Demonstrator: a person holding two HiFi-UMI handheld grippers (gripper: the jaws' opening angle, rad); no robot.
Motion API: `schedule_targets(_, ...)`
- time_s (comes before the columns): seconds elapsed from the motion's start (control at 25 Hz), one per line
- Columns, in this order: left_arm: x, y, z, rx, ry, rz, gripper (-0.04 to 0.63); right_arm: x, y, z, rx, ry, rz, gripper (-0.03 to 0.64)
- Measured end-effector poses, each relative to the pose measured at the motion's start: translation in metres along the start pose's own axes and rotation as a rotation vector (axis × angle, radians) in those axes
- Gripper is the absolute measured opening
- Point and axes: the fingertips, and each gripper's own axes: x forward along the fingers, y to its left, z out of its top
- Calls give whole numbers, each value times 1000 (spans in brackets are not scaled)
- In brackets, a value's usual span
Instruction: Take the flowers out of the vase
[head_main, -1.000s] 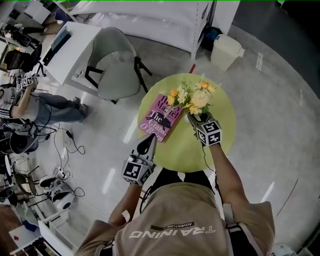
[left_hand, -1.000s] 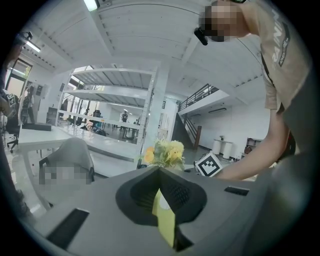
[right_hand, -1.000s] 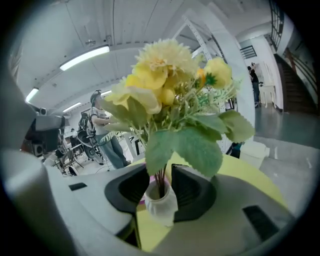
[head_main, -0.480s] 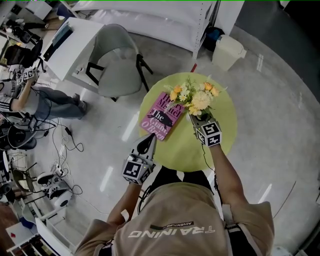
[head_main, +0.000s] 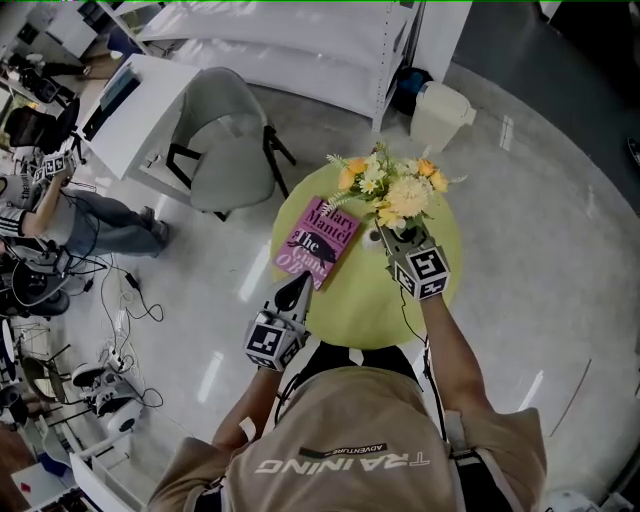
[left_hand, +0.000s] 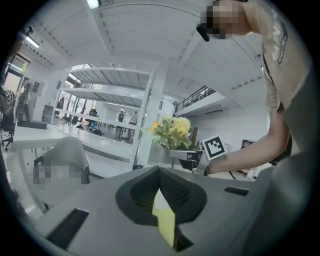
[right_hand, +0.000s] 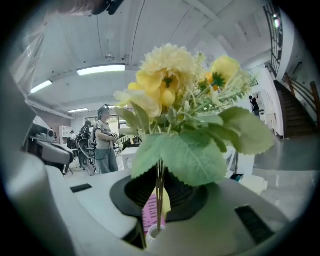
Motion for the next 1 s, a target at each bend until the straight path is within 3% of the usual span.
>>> schedule_targets(0.24, 9, -10, 9, 16, -16, -46, 6, -27, -5, 37, -24, -57, -50, 51)
schedule_targets(0.44, 25, -26, 12, 23, -21, -91, 6, -60, -19, 30, -10, -25, -108, 51)
schedule_targets(0.68, 37, -44, 13, 24, -7, -126, 6, -102, -31, -31, 107, 114, -163, 43)
schedule_targets(1.0, 44, -50, 2, 24, 31, -137, 6, -124, -39, -147, 396, 314, -228, 43)
